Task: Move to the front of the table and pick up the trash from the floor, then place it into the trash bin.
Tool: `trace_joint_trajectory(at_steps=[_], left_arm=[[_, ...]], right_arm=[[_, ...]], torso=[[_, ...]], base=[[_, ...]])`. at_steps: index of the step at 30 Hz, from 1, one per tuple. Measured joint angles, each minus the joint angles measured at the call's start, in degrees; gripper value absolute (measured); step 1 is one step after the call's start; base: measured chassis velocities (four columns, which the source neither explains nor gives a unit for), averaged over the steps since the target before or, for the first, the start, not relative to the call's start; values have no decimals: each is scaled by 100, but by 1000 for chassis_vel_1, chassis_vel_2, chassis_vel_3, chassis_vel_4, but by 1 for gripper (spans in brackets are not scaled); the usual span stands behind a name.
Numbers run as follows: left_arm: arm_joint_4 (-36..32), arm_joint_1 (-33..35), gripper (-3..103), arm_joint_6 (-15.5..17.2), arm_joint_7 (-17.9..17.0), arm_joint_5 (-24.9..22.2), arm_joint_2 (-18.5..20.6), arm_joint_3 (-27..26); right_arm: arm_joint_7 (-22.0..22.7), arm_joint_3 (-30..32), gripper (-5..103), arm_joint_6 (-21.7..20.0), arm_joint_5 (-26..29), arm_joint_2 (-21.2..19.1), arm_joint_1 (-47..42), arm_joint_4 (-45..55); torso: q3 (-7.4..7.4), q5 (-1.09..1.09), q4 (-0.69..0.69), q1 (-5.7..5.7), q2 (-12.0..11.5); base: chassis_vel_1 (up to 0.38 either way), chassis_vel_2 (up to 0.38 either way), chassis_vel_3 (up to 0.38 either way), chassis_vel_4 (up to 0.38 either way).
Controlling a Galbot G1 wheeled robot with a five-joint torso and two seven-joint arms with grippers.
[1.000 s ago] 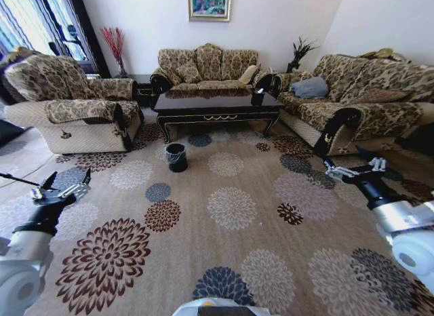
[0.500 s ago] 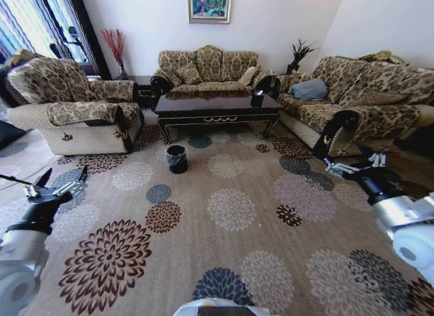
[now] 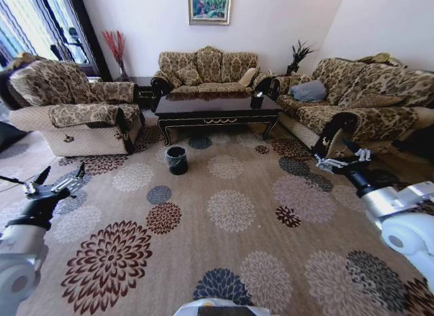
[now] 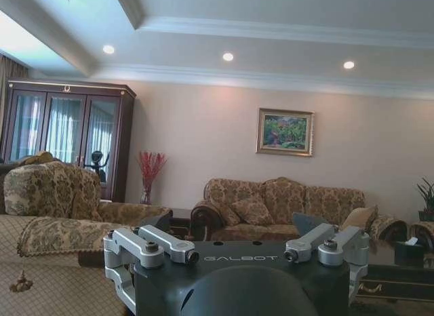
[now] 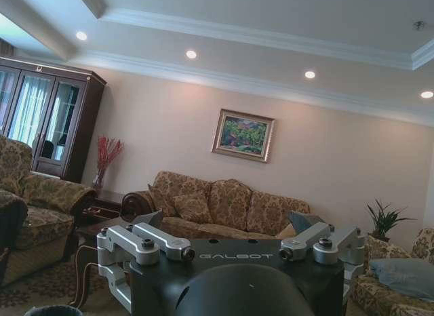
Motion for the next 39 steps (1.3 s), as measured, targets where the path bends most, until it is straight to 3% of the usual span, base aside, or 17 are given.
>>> trace_joint_trajectory(at_steps=[7, 27, 39], left_arm=[[55, -118, 100, 42, 4, -102, 43, 6], [273, -262, 100, 51, 10, 178, -58, 431], [233, -241, 100, 42, 10, 149, -51, 322]], right_arm=[[-8, -321, 100, -17, 6, -219, 332, -211], [375, -864, 100, -87, 343, -197, 768, -327], [61, -825, 100, 265, 318, -300, 792, -437]], torso=[[104, 0, 0, 82, 185], [401, 0, -1, 313, 716], [573, 0, 0, 447, 1022]], base=[[0, 0, 0, 0], [0, 0, 0, 0], [0, 0, 0, 0]])
